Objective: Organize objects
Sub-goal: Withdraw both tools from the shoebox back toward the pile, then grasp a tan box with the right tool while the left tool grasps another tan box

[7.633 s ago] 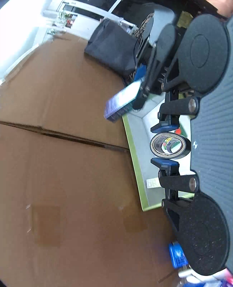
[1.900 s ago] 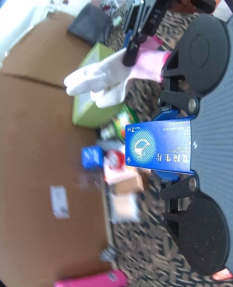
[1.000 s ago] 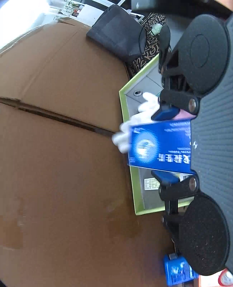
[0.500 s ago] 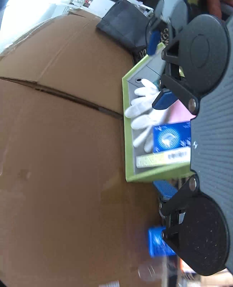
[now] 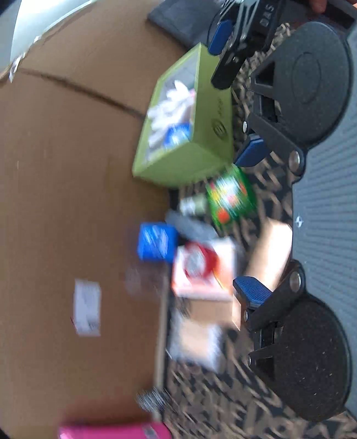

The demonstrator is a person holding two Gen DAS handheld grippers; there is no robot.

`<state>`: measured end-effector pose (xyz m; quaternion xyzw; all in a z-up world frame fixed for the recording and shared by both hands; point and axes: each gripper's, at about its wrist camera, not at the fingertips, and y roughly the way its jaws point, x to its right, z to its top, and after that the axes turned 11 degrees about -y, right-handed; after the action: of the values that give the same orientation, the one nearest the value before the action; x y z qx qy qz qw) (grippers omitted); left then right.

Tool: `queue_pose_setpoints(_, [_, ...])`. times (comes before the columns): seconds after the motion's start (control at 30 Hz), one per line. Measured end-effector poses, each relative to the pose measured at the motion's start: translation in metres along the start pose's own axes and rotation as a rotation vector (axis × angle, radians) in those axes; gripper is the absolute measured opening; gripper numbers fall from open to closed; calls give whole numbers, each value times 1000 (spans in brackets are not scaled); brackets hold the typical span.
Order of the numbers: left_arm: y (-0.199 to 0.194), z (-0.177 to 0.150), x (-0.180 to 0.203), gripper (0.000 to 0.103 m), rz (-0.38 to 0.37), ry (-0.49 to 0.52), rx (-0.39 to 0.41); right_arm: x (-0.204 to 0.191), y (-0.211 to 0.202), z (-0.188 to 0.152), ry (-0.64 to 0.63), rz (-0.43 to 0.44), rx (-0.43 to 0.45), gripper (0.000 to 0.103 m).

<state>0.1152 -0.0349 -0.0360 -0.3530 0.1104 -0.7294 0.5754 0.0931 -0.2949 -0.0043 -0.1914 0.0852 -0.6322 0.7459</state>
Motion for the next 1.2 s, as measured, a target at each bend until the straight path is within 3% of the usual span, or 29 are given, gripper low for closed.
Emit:
queue_pose_setpoints(0.1, [-8,-15,-34,90,57,-63,-17,-28,-5,-16,11,93,-16,103])
queue_pose_setpoints(0.23, [-14,-22,-69,90,126,-133,-26,-70,11,-30,-77,295,-75,103])
queue_pose_setpoints(0.37, [-15,-20,-81,90,177,-106,4,-109,26,-24,-219,366,-66,101])
queue_pose_setpoints(0.5, [-7,-8,-83,90,166,-90,18,-131,47,-17,-274,388,-90,83])
queue_pose_setpoints(0.57, [-1,-4,-79,90,171,-70,27,-140,57,-17,-299,391,-125,67])
queue_pose_setpoints(0.63, [9,2,-75,90,177,-47,26,-145,62,-20,-307,404,-159,38])
queue_pose_setpoints(0.9, [60,27,-64,90,224,4,9,-144,26,-38,-269,354,-185,35])
queue_pose_setpoints(1.0, [70,33,-71,90,229,-36,4,-141,9,-44,-228,343,-201,35])
queue_pose_setpoints(1.07, [70,34,-78,84,200,-75,-8,-141,1,-47,-206,353,-206,34])
queue_pose_setpoints(1.17, [64,35,-84,54,126,-98,-29,-145,-7,-50,-192,384,-211,32])
queue_pose_setpoints(1.2, [62,35,-84,37,115,-103,-48,-147,-9,-51,-191,389,-211,32])
